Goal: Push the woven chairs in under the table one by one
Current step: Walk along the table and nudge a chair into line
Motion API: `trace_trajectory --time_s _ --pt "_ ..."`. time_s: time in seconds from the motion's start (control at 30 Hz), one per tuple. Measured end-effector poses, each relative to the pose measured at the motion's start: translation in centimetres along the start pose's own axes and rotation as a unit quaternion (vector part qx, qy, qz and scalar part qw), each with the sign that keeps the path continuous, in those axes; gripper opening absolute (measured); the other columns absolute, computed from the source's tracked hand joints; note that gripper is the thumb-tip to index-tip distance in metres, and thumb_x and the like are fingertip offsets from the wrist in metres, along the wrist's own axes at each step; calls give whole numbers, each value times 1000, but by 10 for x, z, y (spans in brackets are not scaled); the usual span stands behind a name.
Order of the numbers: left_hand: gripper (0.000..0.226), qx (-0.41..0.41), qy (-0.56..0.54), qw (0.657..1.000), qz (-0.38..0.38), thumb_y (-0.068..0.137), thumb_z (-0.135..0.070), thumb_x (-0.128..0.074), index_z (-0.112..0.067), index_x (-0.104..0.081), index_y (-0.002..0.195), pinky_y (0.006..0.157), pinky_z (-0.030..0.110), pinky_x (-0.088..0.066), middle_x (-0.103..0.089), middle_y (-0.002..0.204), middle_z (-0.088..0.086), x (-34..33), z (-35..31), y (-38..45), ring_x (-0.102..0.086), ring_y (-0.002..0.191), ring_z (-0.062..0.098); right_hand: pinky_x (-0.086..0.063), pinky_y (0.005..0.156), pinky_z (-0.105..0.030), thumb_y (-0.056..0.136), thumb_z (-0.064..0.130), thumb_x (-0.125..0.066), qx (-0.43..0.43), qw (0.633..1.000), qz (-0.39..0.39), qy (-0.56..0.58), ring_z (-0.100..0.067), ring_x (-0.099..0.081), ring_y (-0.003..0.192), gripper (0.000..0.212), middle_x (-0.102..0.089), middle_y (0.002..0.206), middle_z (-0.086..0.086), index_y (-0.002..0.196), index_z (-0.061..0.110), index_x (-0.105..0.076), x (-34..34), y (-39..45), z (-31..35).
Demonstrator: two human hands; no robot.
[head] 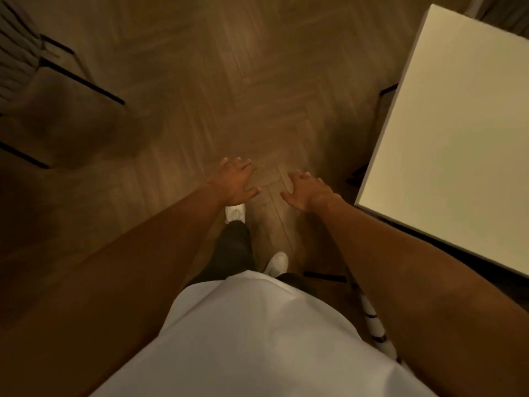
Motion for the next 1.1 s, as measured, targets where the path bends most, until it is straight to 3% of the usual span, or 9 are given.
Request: trace_trajectory --time_s 0.6,1.1 --pt "74 -151 102 983 20 97 -63 -40 -21 -26 156 121 48 -12 -25 164 5 181 81 282 -21 151 27 -22 121 -51 102 55 -40 -145 983 -32 110 -32 -20 152 72 -20 167 -9 160 17 -21 208 179 -68" --pt "73 -196 115 974 24 98 -58 -44 -18 -24 157 123 48 -12 -22 164 7 326 23 502 -20 152 27 -16 123 -52 100 61 -39 -183 970 -33 154 -32 -15 154 80 -17 168 -11 161 16 -17 360 288 -218"
Point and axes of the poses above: each hand's wrist, its own y-axis towards the middle knuckle, its own x-axis out of the back of the hand, z = x × y, the point moved 10 cm from there along y, towards the middle knuckle
